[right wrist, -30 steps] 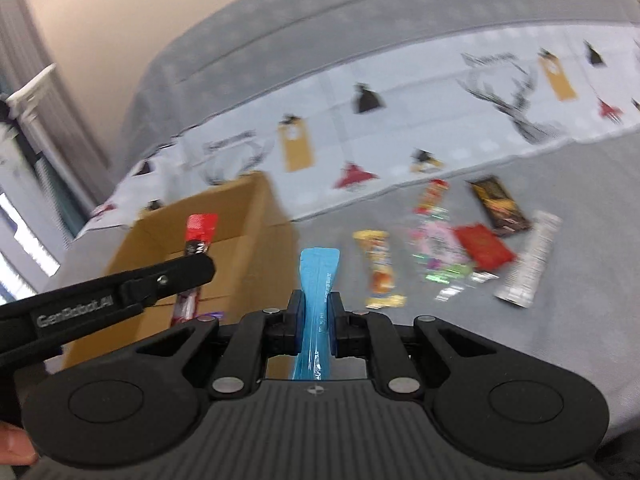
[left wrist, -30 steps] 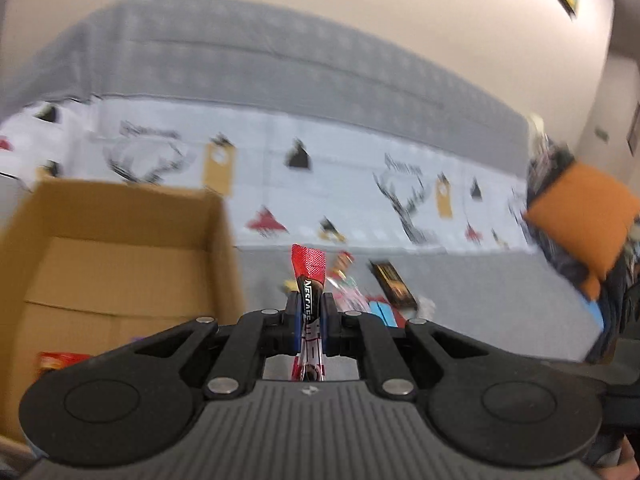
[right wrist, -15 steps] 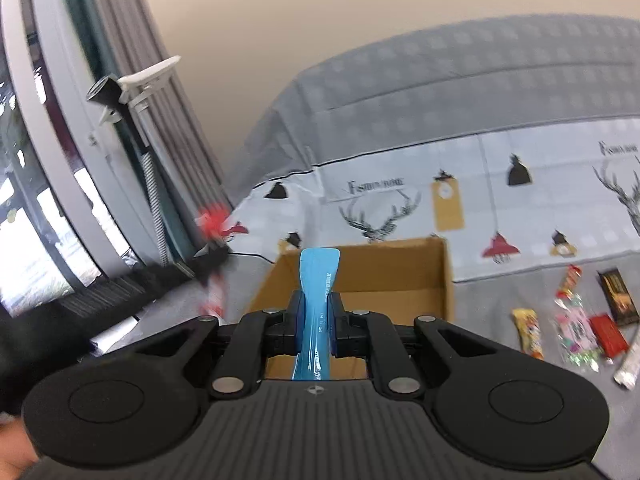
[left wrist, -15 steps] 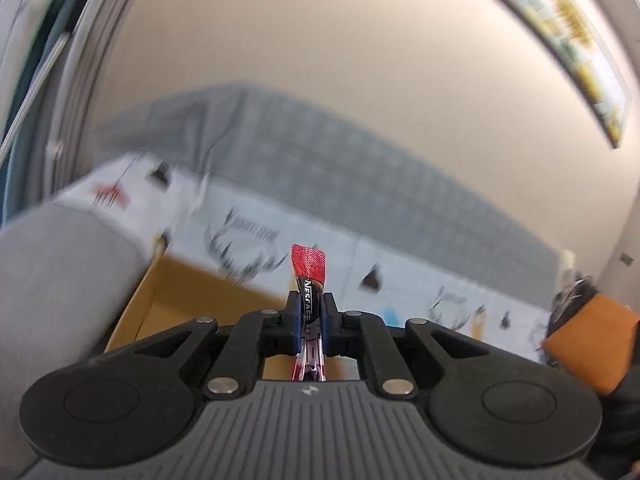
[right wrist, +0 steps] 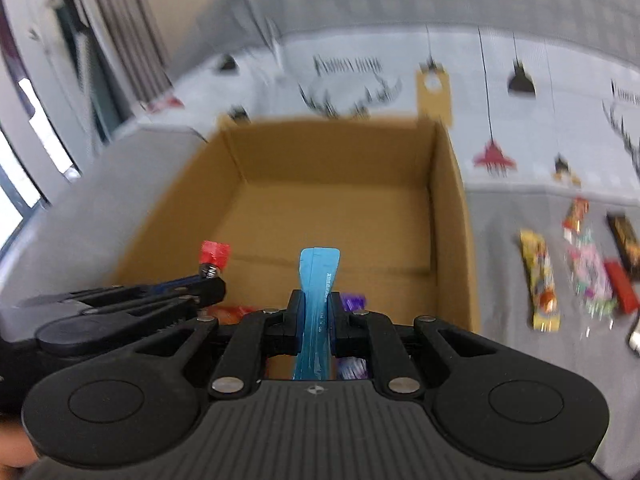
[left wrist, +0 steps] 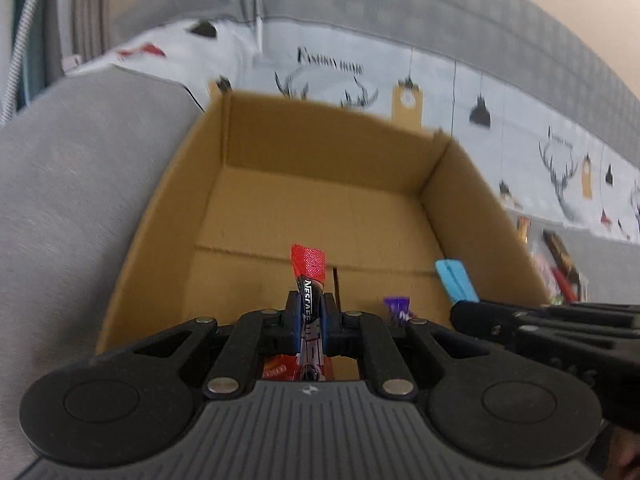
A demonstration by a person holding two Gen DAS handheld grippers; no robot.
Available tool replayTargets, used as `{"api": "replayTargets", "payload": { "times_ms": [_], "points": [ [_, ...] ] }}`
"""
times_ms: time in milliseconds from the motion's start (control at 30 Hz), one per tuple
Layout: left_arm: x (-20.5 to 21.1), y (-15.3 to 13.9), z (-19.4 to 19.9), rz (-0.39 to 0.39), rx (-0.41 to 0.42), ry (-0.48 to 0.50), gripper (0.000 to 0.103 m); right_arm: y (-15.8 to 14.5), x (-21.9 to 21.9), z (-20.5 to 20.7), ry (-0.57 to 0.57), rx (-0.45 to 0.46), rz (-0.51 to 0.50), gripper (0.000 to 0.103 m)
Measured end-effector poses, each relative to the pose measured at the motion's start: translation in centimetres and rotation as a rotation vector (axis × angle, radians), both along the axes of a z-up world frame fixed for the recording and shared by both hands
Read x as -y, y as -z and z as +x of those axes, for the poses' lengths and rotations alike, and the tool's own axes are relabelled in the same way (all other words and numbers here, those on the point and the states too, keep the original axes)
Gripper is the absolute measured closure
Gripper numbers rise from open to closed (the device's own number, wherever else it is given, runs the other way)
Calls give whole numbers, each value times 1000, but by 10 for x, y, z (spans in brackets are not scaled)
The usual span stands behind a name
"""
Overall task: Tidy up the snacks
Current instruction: 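Carry both sticks into the box and release them, then grasp the yellow bar with the left gripper while the right grasps the red packet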
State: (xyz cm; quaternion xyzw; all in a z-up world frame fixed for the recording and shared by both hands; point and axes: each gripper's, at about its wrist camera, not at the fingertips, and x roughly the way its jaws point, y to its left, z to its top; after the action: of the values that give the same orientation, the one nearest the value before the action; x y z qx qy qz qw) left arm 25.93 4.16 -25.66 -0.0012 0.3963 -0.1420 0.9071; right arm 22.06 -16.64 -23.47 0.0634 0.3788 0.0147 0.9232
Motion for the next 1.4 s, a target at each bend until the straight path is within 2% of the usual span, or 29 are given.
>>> {"api": "replayTargets", "payload": {
  "times_ms": [200, 400, 433, 467, 500, 533, 567, 600, 667, 700, 733, 800, 867, 967, 1067, 1133, 1200, 1233, 1300, 1333, 1400],
  "points": [
    [2, 3, 10, 16, -2, 13, 93, 33, 5, 4, 23, -65, 0, 90],
    [3, 3, 9, 4, -31, 12, 93, 32, -1, 6, -27, -52, -16, 89],
    [3, 1, 9, -2, -24, 9, 91, 31, 2, 8, -37, -49, 1, 84],
    [3, -2, 8, -6, -13, 6, 86, 29, 4, 7, -52, -43, 39, 80],
    [2, -6, 7, -7, -4, -18, 76, 27, 8, 6, -59, -37, 81, 63],
    [1, -11, 6, -9, 3, -40, 45, 24, 13, 6, -32, -35, 92, 51],
    [0, -16, 4, -6, 19, -64, 21, 20, 20, 3, -8, -19, 105, 51],
    [0, -23, 1, -1, 53, -84, 13, 16, 30, -1, -9, 2, 151, 51],
    [4, -35, -7, -19, 97, -86, 1, 7, 45, -10, 3, 34, 204, 32],
    [9, -41, -10, -38, 103, -76, 0, 1, 52, -17, 0, 71, 209, 18],
    [15, -47, -14, -50, 104, -68, 0, -3, 59, -25, -9, 108, 210, 8],
    [33, -58, -23, -64, 118, -43, 0, -12, 73, -44, -20, 184, 190, 0],
    [56, -63, -32, -69, 140, 2, 0, -17, 91, -59, -5, 230, 158, 0],
    [93, -63, -40, -64, 160, 108, 0, -16, 129, -75, 75, 219, 139, 0],
    [130, -59, -40, -50, 133, 164, 0, -8, 174, -92, 175, 179, 178, 0],
    [151, -56, -44, -54, 123, 201, 0, 1, 202, -106, 196, 205, 207, 0],
    [174, -50, -44, -14, 97, 229, 1, 9, 224, -117, 227, 231, 205, 3],
    [187, -47, -43, 9, 86, 242, 5, 13, 235, -121, 239, 231, 201, 9],
    [210, -40, -39, 27, 64, 272, 19, 17, 256, -123, 252, 216, 206, 19],
    [219, -35, -36, 21, 44, 280, 34, 17, 265, -120, 260, 199, 210, 24],
    [237, -23, -23, -24, -14, 288, 40, 13, 283, -112, 260, 181, 232, 27]
  ]
}}
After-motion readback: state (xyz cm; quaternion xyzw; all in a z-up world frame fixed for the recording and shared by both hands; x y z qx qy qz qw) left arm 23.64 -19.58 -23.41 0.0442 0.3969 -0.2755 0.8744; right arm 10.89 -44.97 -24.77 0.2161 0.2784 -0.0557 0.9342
